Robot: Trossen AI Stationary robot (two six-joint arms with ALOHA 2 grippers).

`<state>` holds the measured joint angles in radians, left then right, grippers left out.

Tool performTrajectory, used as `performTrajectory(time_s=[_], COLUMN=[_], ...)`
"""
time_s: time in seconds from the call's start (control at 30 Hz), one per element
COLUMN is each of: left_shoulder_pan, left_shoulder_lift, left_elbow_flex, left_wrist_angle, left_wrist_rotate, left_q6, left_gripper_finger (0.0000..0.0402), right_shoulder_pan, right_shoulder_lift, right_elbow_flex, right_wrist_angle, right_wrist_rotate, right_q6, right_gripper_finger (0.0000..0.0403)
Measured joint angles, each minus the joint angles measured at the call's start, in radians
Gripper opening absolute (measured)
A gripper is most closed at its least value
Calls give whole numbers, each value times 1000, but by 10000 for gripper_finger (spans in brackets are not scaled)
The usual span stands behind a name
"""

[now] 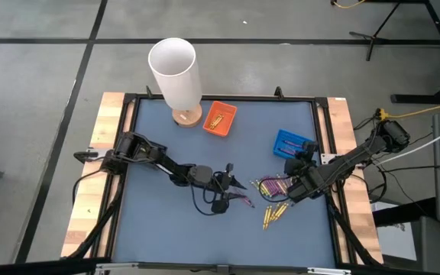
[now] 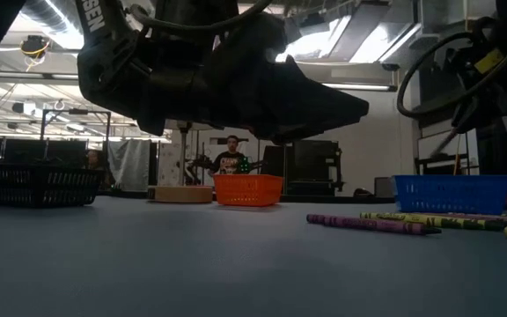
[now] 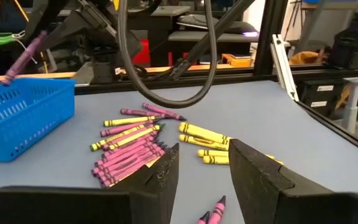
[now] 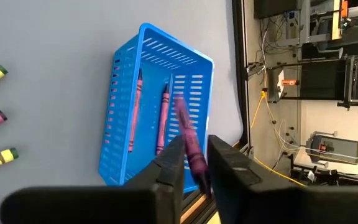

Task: Sort crayons
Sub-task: Put the violet crayon into the blue basket

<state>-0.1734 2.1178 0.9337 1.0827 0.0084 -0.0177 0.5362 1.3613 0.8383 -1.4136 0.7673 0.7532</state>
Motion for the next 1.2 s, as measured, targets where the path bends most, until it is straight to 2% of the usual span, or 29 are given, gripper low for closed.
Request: performTrajectory(time_s=[0.23,0.4,0.73,1.2], left_shoulder_pan=[0,0,0,7], left_shoulder_lift=[0,0,2,26], left_elbow_flex=[0,-1,-1,-1], left_wrist_angle=[-65,-153,-244,-268], left_wrist_rotate=[5,6,31,23], left_q6=[-1,-2,1,29], left_gripper_finger=[124,124,124,124], right_shoulder_pan=[0,0,0,0], right_shoulder_lift=[0,0,0,0], right_elbow_flex=[0,0,0,0], right_wrist_angle=[0,2,71,323], right_wrist_rotate=[0,0,0,-1], right_q6=[0,0,0,-9], right_gripper_finger=[136,162,168,168])
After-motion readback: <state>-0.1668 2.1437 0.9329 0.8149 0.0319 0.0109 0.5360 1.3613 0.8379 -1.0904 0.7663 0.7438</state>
